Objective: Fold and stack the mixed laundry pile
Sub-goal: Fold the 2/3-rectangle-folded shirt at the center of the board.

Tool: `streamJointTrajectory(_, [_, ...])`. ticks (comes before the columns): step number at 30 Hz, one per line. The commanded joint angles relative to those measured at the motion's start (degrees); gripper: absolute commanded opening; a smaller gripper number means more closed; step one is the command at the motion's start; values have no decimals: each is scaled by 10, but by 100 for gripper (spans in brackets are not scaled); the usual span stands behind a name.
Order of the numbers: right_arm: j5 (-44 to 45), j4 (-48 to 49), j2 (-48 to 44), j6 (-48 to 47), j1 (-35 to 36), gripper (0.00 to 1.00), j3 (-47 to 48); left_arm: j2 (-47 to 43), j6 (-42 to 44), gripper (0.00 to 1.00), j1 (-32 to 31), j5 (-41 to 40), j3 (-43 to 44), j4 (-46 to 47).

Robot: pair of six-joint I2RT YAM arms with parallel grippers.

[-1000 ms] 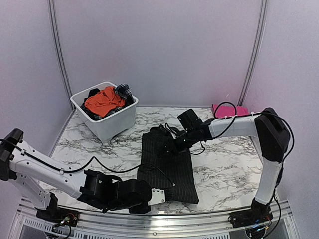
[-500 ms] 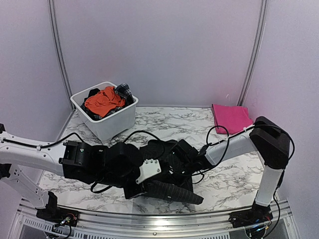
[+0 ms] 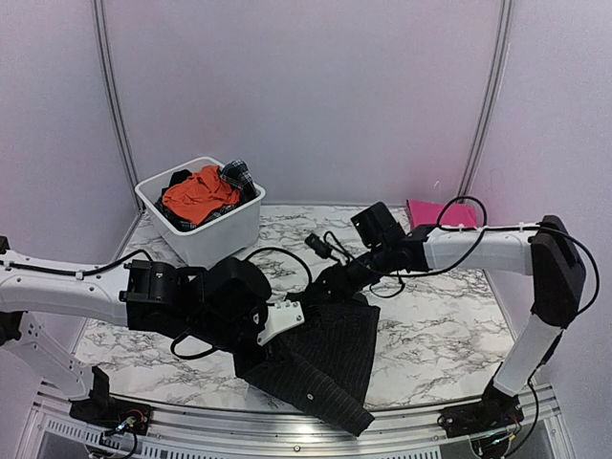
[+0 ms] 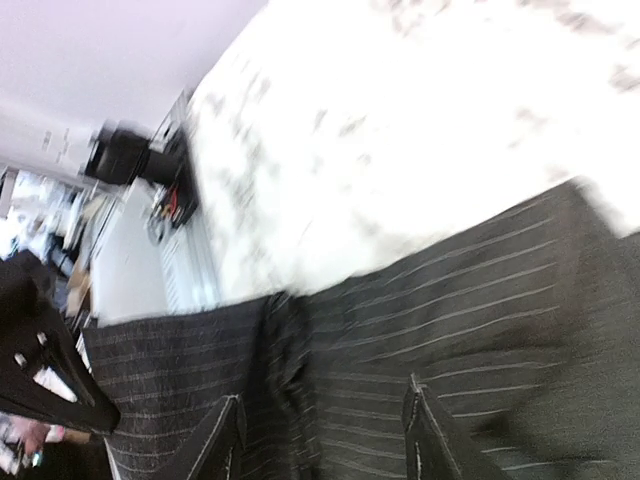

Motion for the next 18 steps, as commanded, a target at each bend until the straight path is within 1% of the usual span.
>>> streamJointTrajectory(1, [62, -51, 9, -24, -63, 49, 41, 31, 8, 0, 37, 22, 19, -8])
streamJointTrajectory(5, [88, -29, 44, -12, -99, 49, 49, 67, 22, 0, 69, 27, 45, 3])
streamJointTrajectory(8, [87, -46, 101, -28, -99, 46, 83, 92, 28, 0, 93, 31, 61, 17])
streamJointTrajectory(11, [83, -53, 149, -44, -93, 45, 98, 115, 33, 0, 118, 34, 76, 33])
streamJointTrajectory(14, [72, -51, 175, -53, -91, 42, 94, 145, 40, 0, 141, 31, 95, 42])
streamJointTrajectory(18, [50, -47, 188, -63, -88, 38, 78, 181, 40, 0, 166, 20, 118, 64])
